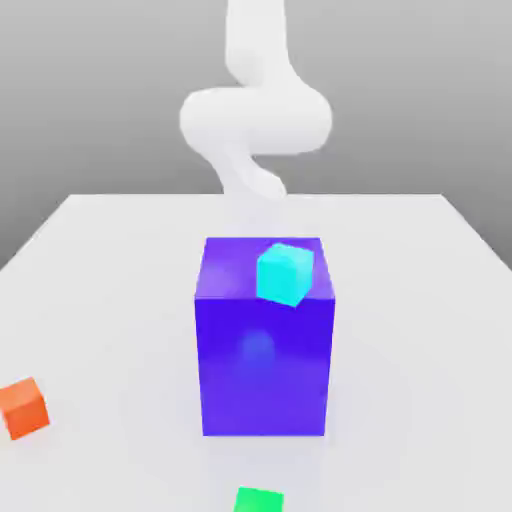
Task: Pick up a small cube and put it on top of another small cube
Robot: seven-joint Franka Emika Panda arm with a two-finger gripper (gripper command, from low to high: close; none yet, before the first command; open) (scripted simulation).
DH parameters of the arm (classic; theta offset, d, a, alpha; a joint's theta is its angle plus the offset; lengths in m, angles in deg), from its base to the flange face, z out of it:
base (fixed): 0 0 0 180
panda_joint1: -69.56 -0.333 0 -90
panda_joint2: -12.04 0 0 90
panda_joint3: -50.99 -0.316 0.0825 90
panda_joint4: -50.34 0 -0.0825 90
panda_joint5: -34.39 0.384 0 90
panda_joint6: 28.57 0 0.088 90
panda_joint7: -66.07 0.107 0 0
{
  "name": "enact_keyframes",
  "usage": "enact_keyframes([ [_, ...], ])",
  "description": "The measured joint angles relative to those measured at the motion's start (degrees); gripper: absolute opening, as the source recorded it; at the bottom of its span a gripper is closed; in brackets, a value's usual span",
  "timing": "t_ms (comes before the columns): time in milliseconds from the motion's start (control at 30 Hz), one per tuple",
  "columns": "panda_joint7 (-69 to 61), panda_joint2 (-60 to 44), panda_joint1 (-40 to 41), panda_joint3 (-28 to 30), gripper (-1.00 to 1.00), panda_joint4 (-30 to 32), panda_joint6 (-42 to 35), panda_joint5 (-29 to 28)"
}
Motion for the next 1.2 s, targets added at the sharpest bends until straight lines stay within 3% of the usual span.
enact_keyframes([
  [267,-13.4,-16.6,-2.5,9.1,0.00,-5.1,1.6,3.0],
  [600,-33.3,-37.7,-1.4,17.8,0.00,-11.3,3.1,11.8],
  [900,-50.2,-56.6,5.7,18.3,0.00,-17.0,4.5,18.2],
  [1200,-63.1,-73.9,13.8,17.4,0.00,-22.3,7.2,18.4],
])
